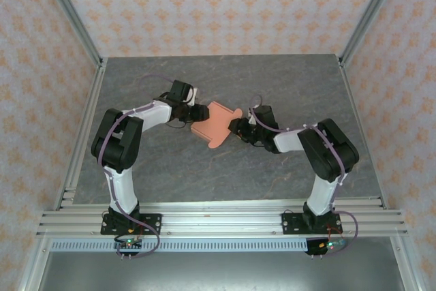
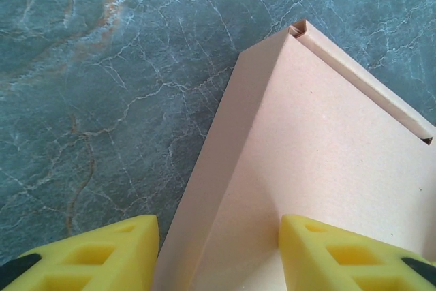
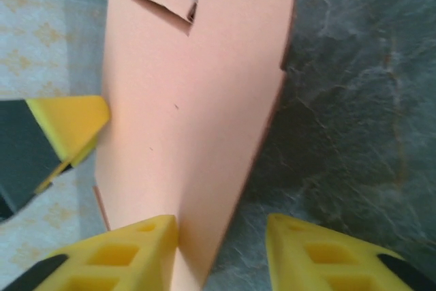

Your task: Fold the paper box

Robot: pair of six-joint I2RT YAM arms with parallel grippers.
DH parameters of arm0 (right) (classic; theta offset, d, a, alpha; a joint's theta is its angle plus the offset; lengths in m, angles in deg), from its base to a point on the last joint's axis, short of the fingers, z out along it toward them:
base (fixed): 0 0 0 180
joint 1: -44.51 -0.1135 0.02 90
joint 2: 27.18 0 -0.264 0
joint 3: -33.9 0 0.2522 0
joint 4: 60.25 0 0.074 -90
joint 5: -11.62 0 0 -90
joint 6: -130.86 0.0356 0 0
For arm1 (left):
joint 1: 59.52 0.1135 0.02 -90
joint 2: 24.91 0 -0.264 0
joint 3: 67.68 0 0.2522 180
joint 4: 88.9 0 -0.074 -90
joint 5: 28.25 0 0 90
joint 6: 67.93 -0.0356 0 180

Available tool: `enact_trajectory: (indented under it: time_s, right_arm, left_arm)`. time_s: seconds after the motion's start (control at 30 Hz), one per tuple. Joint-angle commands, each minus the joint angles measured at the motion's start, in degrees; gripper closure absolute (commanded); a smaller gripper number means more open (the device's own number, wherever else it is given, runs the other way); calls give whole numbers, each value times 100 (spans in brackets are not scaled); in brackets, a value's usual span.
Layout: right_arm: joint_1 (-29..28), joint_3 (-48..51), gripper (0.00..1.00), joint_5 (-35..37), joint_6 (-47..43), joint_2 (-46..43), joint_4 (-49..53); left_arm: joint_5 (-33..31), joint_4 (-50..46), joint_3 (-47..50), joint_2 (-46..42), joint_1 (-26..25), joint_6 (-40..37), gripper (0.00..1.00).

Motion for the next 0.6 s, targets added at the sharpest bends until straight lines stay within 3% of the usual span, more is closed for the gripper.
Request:
enact_trajectory:
  time_s: [0.0,0.23,0.57]
  right_arm:
    - [3,86,67,-102,326,188,-887]
    - [151,233,82,-314,732,233,-1664]
    - [222,436,89,-437,904,-261,-1849]
  left_arm:
    - [2,-457,263,7,-39,64,51]
    - [614,-286,531,-44,-10,379,57]
    - [1569,584,1180,-187,-6,1168,67]
